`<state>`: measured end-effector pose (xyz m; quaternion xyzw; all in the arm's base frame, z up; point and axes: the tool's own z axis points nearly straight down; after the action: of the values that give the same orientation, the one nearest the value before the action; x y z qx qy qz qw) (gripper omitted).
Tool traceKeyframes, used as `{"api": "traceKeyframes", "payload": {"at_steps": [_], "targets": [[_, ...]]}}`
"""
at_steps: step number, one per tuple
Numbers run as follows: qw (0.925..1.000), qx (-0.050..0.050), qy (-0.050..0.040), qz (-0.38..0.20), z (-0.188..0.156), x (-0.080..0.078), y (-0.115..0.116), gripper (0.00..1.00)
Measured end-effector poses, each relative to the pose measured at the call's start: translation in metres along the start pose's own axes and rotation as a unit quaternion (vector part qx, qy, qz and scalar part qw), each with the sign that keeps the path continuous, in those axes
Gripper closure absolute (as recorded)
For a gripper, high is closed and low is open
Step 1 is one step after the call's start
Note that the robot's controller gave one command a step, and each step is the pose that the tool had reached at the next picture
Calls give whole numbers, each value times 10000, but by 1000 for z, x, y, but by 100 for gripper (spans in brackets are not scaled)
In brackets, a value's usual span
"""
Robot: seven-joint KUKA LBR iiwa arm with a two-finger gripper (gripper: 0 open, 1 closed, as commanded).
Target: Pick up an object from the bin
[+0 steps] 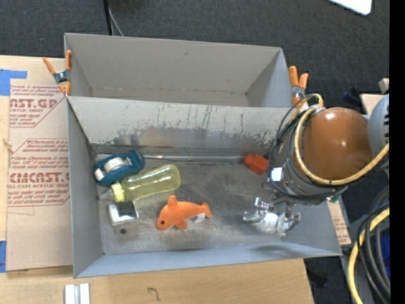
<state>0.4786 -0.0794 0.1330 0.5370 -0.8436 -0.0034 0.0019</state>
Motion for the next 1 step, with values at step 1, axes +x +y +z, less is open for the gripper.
{"api": "traceKeyframes", "payload": {"at_steps": [1], "targets": [[10000,22,-6,-94,-66,-6,-1,100]]}}
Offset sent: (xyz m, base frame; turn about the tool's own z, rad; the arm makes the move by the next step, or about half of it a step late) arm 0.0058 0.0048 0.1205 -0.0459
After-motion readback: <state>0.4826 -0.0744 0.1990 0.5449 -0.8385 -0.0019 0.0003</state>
